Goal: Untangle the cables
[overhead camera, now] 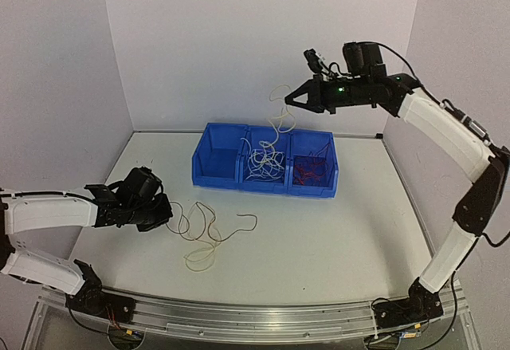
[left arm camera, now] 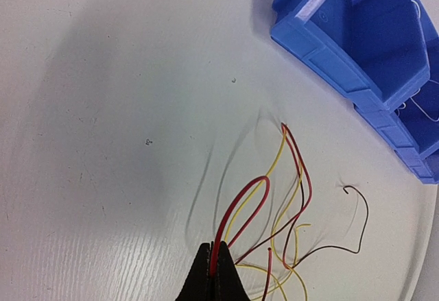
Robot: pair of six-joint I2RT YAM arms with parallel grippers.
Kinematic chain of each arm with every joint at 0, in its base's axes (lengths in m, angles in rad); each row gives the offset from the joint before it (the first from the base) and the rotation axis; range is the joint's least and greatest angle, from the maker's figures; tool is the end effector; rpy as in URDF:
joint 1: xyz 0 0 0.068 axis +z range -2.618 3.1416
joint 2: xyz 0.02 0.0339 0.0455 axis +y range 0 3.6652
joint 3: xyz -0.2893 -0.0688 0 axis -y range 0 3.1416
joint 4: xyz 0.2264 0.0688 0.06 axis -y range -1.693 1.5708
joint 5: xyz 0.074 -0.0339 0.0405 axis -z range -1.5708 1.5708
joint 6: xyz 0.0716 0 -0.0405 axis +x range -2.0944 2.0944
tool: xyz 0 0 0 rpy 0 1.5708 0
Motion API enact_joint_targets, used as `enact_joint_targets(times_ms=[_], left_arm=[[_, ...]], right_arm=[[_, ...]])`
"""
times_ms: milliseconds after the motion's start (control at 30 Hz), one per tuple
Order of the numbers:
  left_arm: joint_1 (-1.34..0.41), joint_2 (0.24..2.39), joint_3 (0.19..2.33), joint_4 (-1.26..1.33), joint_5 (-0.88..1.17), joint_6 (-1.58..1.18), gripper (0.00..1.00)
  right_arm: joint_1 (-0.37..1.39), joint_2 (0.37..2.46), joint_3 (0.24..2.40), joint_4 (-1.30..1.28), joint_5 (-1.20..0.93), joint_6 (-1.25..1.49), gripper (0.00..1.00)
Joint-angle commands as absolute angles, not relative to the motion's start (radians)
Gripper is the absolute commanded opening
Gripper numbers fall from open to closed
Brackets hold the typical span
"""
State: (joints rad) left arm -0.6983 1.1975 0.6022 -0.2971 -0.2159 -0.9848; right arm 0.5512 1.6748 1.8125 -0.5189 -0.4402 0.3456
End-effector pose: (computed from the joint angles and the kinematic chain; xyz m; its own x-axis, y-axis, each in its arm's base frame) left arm 0.1829 -0.1335 0.1935 -0.7672 -0.4185 -0.4860 -0.2065 0.8786 -0.4306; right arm 0.3204 0.2328 0.4401 -0.5728 0.0076 -0.8196 -0.6554 0.5962 0.4636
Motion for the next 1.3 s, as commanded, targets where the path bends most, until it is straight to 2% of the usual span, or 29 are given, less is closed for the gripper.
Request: enact_joint_targets(times_ms=[0, 467, 667, 867, 967, 1067, 1267], left_arm=[[-0.696, 1.219, 0.647, -0.242, -0.187, -0.954, 0.0], [-0.696, 1.277, 0.646, -0.188, -0.131, -0.948, 0.0], [-0.697, 1.305, 0.634, -0.142, -0.106, -0.951, 0.0], [-0.696, 1.33, 0.647, -0.131, -0.104, -0.937, 0.0], [-0.696, 1.334, 0.647, -0.124, -0.104, -0.937, 0.0], [-0.697, 1.338, 0.646, -0.121, -0.103, -0.938, 0.0], [-0.696, 1.347, 0.647, -0.122, -0.102, -0.943, 0.0]], right_arm=[[0.606, 1.83, 2.002, -0.389, -0.414, 0.356, 0.0], [0.674, 2.341, 2.462, -0.294, -0.123, 0.286, 0.0], [0.677, 2.467, 2.493, -0.2, -0.101, 0.312, 0.0], [0.687, 2.584, 2.569, -0.168, -0.125, 0.337, 0.04], [0.693, 2.618, 2.586, -0.164, -0.139, 0.327, 0.08], [0.698, 2.629, 2.582, -0.167, -0.165, 0.318, 0.16], [0.703, 2.57, 2.534, -0.192, -0.205, 0.288, 0.28]])
